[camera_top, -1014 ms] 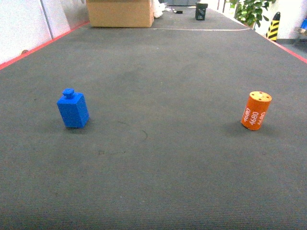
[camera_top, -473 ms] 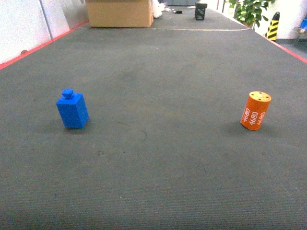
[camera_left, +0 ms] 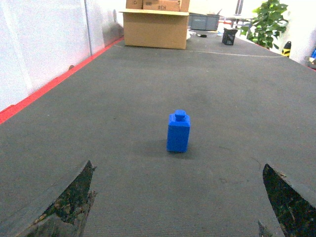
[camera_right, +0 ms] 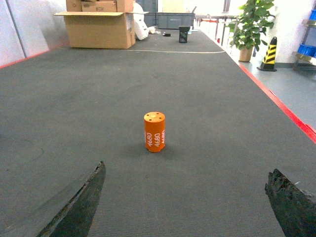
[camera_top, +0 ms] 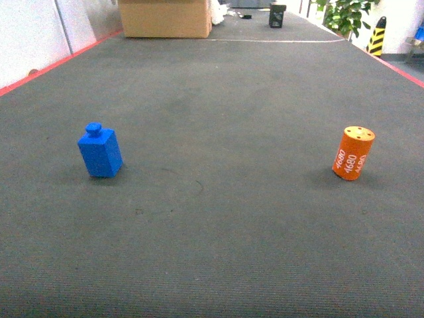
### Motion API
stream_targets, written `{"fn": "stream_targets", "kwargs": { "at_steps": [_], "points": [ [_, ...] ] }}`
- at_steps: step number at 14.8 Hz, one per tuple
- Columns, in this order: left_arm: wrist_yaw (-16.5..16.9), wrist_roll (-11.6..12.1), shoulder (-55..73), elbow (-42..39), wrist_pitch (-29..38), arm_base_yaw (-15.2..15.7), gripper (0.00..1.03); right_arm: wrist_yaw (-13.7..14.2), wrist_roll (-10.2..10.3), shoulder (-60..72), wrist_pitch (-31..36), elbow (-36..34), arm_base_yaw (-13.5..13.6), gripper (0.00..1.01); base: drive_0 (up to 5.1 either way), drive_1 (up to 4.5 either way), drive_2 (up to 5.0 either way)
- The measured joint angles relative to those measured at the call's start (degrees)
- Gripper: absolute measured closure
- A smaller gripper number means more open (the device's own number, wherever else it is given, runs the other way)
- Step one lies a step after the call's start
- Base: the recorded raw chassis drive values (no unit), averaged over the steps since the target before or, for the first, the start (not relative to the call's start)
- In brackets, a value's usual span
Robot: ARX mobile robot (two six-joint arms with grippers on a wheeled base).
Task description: Sort blue parts and orange caps into right shelf containers
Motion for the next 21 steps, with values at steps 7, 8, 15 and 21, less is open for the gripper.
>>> {"fn": "stream_targets", "kwargs": {
  "at_steps": [7, 8, 15, 21],
  "points": [
    [0.0, 0.0, 0.0, 0.0, 0.0, 0.0, 0.05, 0.0, 0.0, 0.0, 0.0, 0.0, 0.0, 0.03, 0.0, 0.0, 0.0],
    [0.0, 0.0, 0.0, 0.0, 0.0, 0.0, 0.05, 0.0, 0.0, 0.0, 0.0, 0.0, 0.0, 0.03, 0.0, 0.0, 0.0],
    [0.0, 0.0, 0.0, 0.0, 0.0, 0.0, 0.05, 0.0, 0.0, 0.0, 0.0, 0.0, 0.0, 0.03, 0.0, 0.0, 0.0],
    [0.0, 0.0, 0.0, 0.0, 0.0, 0.0, 0.05, 0.0, 0.0, 0.0, 0.0, 0.0, 0.0, 0.03, 0.0, 0.0, 0.0]
  ]
}}
